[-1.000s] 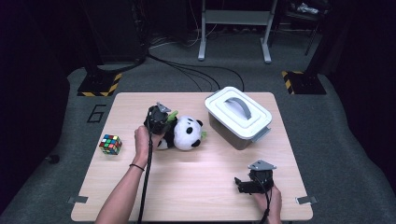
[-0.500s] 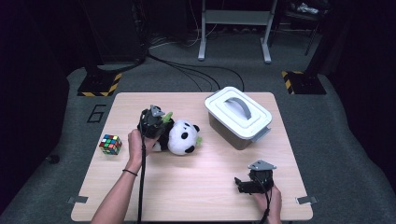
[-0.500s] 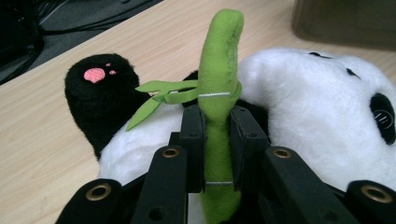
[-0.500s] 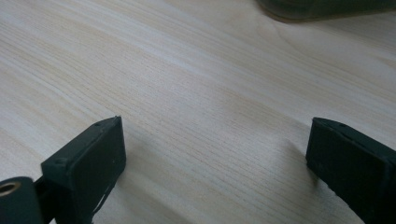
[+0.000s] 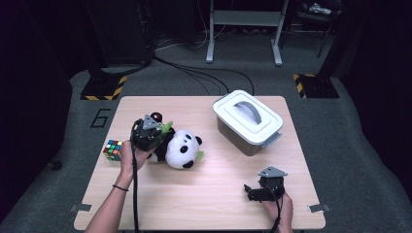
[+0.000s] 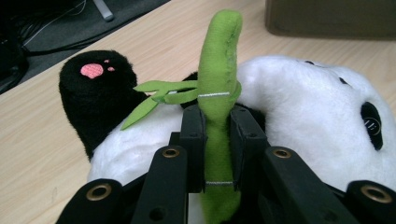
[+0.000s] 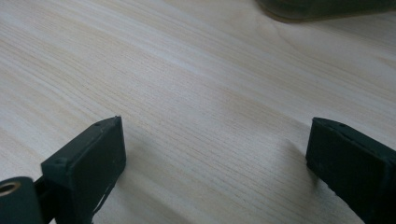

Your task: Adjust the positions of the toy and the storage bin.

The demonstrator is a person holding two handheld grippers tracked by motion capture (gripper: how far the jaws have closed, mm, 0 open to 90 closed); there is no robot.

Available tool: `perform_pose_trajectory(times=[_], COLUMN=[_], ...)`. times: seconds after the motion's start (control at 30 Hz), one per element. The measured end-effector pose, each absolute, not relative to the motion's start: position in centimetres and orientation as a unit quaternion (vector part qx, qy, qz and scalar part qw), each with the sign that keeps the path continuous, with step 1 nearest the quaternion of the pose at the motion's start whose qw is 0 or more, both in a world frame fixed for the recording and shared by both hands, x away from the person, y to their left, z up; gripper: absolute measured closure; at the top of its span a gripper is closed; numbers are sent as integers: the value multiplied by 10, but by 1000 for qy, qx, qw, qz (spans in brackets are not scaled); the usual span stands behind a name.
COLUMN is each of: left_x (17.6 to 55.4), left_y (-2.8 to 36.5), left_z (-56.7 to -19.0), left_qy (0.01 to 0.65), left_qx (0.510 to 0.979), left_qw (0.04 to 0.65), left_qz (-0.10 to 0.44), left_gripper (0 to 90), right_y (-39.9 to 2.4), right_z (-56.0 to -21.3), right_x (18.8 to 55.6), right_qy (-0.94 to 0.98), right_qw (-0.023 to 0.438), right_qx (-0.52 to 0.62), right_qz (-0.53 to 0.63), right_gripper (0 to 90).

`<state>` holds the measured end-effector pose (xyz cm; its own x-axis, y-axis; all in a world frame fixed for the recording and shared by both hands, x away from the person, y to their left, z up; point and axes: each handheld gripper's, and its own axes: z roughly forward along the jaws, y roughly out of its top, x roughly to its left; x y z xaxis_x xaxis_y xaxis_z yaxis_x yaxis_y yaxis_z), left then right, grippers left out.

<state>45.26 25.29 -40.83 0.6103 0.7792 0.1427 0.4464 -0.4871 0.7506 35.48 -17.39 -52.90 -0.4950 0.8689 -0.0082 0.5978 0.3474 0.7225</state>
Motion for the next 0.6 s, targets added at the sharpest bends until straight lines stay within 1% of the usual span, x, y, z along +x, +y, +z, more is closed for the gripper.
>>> perform_pose_trajectory(times=[0.1,0.37,0.6], left_x=[448,436,424], left_y=[258,277,283], left_z=[-408,-408,-413], left_qy=[366,356,344], left_qx=[828,833,840], left_qw=[349,362,368], left_qz=[241,219,203], left_gripper=[775,774,774], right_y=[-174,-174,-174], right_z=[-529,-529,-529], right_x=[355,355,355], right_qy=[795,795,795], right_qw=[200,201,201], right_qx=[461,461,462], right_qz=[339,338,338], right_gripper=[39,40,40])
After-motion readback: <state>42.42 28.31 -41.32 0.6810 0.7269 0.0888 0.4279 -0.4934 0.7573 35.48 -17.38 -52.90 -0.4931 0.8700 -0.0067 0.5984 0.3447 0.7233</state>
